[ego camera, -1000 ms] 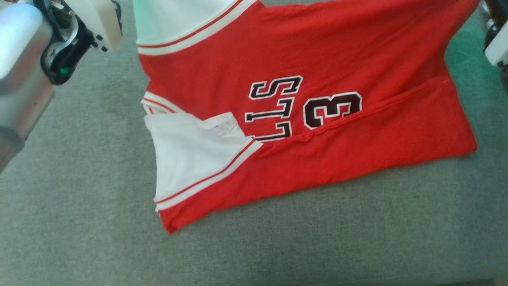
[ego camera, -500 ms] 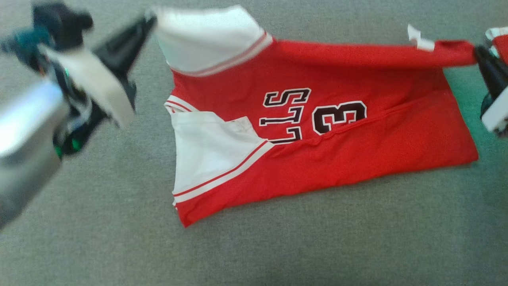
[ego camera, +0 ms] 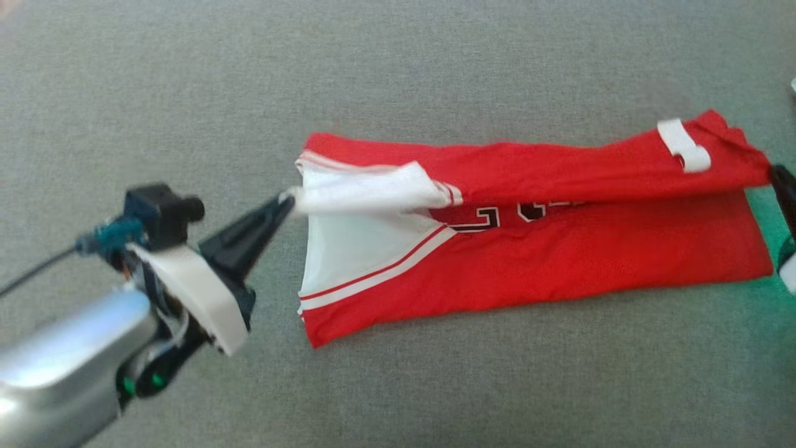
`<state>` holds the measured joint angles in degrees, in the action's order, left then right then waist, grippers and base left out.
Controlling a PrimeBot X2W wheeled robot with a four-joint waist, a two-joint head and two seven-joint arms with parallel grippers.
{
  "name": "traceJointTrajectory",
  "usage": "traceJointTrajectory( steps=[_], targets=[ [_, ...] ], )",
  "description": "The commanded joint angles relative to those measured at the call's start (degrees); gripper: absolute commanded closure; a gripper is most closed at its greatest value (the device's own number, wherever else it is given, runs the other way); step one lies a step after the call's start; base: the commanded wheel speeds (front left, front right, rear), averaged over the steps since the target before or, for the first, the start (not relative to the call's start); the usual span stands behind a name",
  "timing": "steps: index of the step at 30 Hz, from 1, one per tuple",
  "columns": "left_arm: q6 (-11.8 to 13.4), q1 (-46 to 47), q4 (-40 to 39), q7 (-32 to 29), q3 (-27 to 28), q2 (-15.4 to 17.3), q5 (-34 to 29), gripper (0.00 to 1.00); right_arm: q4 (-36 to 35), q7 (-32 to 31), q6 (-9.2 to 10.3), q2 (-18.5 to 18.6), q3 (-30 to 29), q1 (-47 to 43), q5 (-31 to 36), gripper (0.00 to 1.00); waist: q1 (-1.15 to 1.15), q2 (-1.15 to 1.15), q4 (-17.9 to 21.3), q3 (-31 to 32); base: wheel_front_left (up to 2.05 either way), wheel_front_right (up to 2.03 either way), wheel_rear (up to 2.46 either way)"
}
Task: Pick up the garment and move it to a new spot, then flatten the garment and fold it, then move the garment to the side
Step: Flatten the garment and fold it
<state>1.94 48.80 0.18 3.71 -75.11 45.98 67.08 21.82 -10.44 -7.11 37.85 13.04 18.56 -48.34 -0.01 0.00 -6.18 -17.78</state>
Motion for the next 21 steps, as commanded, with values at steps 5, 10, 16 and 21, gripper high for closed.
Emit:
traceJointTrajectory(
  steps=[5,10,16,21],
  targets=[
    [1.5,-3.5,-2.2,1.6,2.1,0.8,-0.9,1.00,-5.2,-1.7,-0.37,-0.9,-4.0,-5.6,2.1,1.00,0.01,0.00,-0.5,0.3,0.00,0.00,0.00],
    [2.3,-7.2,-0.5,3.2,2.0,-2.6,-1.8,1.00,-7.9,-2.9,-0.37,-3.8,-7.3,-8.1,5.1,0.99,0.01,0.00,-0.2,0.3,0.00,0.00,0.00],
    [6.4,-12.0,3.9,9.2,3.5,-8.0,-2.5,0.00,-8.0,-1.4,-0.37,-9.7,-13.8,-11.4,10.4,0.00,0.01,0.00,-0.5,2.4,0.00,0.00,0.00],
    [13.0,-16.9,6.2,11.2,10.5,-14.2,-9.0,0.00,-9.7,1.0,-0.37,-15.5,-20.4,-16.4,13.5,0.00,0.01,0.00,-2.2,4.8,0.00,0.00,0.00]
  ],
)
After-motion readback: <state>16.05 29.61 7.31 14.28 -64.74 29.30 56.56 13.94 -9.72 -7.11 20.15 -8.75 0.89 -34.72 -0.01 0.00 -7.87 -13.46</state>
